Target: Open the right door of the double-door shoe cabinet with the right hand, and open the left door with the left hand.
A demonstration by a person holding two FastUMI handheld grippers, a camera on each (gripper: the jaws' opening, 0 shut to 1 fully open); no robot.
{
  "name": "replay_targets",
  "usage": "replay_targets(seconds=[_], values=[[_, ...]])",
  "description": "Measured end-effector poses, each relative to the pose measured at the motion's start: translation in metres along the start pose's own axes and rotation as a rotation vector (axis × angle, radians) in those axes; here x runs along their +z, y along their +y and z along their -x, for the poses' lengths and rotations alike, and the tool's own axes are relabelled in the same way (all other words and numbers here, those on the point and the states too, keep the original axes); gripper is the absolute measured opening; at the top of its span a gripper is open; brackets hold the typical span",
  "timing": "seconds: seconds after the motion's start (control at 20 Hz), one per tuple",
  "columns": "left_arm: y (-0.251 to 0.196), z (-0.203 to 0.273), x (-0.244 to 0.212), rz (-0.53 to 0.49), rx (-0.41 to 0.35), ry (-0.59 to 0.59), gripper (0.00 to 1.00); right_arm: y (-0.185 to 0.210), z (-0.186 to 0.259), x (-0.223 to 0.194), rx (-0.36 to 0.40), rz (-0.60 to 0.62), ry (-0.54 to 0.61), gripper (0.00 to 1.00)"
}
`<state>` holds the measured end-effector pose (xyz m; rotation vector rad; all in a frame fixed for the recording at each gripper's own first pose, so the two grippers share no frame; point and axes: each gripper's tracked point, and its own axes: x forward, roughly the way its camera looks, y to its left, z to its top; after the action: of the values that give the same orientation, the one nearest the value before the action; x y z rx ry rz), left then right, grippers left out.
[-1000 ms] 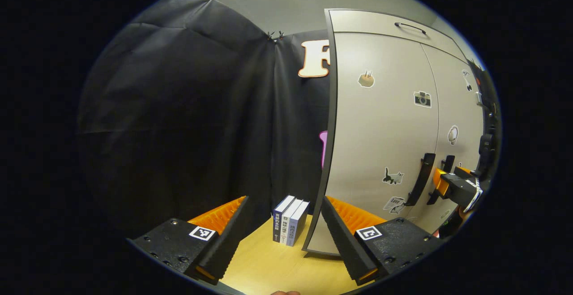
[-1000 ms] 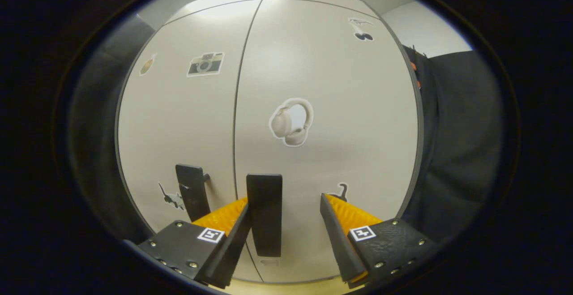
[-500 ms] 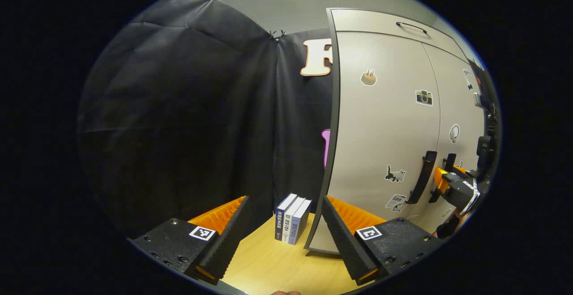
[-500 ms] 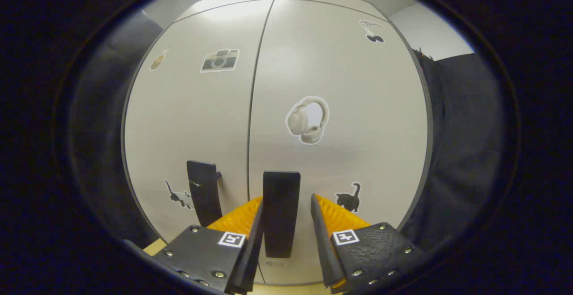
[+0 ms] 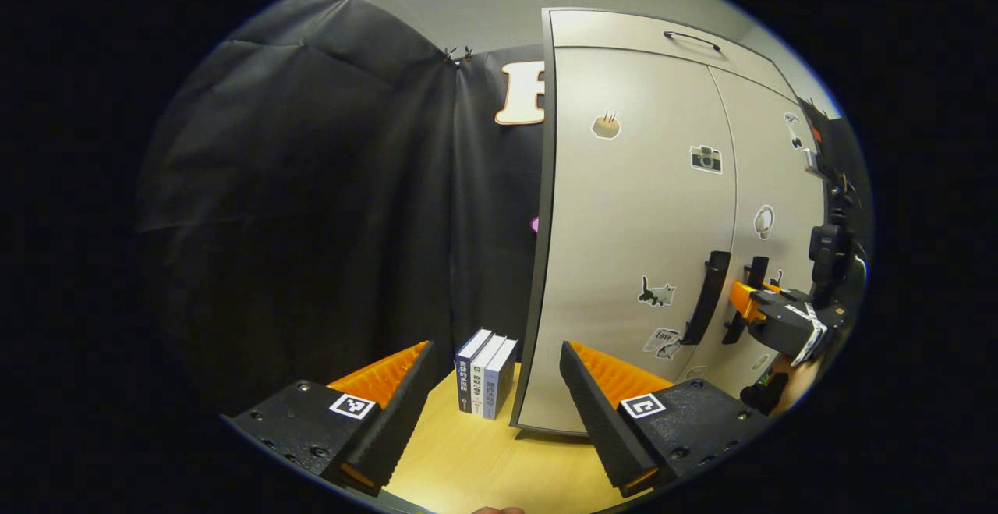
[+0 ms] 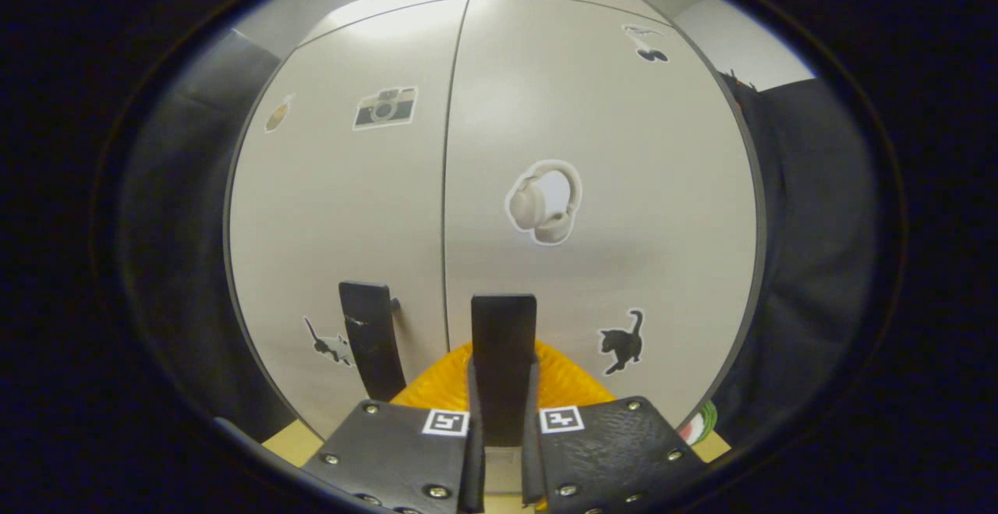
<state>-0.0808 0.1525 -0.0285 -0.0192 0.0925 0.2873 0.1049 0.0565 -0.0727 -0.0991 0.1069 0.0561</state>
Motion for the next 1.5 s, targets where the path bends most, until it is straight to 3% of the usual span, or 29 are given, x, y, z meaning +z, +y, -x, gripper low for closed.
replay_targets(seconds=[0.4, 0.95, 1.5], values=[[-0.010, 0.011, -0.004, -0.024, -0.039, 0.014, 0.98, -0.001, 0.015, -0.001, 0.054, -0.010, -0.002, 0.19], [-0.056, 0.021, -0.017, -0.068, -0.151, 0.040, 0.99, -0.015, 0.061, -0.003, 0.153, -0.042, 0.000, 0.19], [-0.092, 0.010, -0.028, -0.074, -0.215, 0.066, 0.99, -0.030, 0.091, -0.004, 0.312, -0.035, 0.002, 0.19]])
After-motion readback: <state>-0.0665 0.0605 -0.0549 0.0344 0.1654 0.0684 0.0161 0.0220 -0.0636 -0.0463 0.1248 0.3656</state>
